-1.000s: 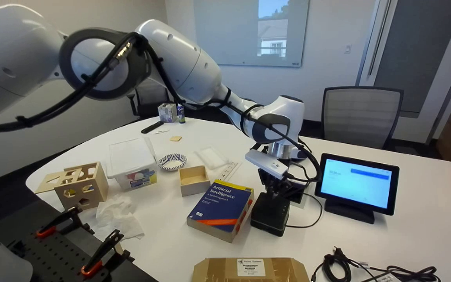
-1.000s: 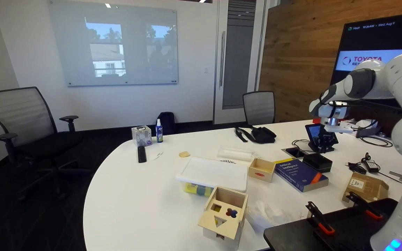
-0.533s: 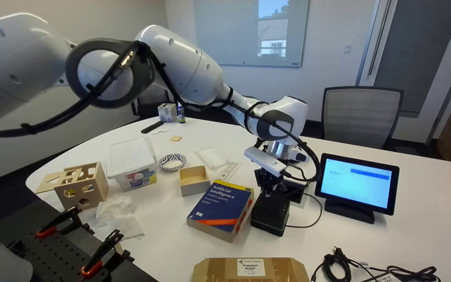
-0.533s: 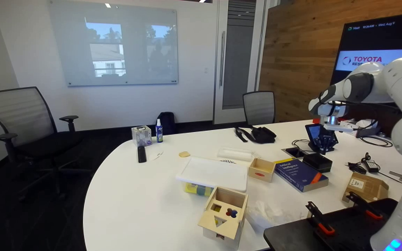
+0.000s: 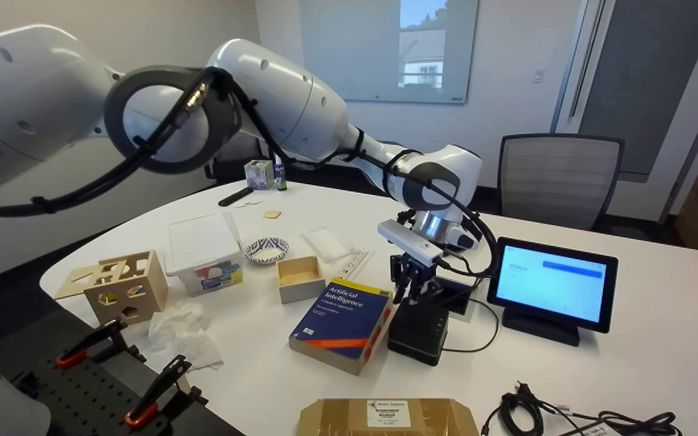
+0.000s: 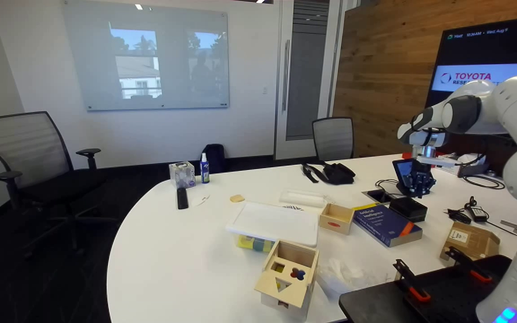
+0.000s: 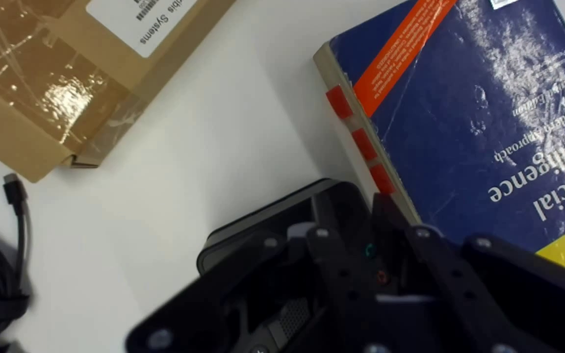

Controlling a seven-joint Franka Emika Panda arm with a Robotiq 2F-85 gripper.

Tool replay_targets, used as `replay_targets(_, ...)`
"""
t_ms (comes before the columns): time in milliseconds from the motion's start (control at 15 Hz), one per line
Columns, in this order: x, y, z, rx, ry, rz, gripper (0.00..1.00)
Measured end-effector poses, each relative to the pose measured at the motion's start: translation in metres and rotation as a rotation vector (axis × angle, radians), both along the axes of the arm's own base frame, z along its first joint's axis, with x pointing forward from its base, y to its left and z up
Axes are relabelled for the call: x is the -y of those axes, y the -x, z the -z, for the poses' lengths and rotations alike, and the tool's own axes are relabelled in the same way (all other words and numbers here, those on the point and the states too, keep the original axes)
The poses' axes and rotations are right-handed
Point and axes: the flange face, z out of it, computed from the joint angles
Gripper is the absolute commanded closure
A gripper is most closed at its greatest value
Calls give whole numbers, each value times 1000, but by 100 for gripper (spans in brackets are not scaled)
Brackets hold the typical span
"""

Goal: Press down on the black box next to the Artificial Intelligence book

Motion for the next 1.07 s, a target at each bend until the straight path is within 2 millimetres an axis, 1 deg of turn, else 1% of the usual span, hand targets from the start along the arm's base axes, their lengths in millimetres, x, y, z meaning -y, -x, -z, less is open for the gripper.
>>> replay_targets(67, 0, 0, 0, 0, 0, 0, 45)
replay_targets(200, 0, -1, 1, 15, 6, 3, 32)
replay_targets(267, 1, -3, 2, 32, 12, 7, 24)
replay_targets(333, 1, -5, 2, 51, 15, 14, 67)
replay_targets(400, 1, -7, 2, 71, 16, 24, 63)
replay_targets(467, 1, -9, 1, 88, 17, 34, 64)
replay_targets(533, 1, -11, 1, 101, 15, 42, 71)
replay_targets(733, 0, -14, 0, 124, 6, 60, 96)
replay_targets(800, -1, -14, 1, 127, 4, 68, 99)
replay_targets(1067, -1, -13, 7, 122, 0, 144, 100)
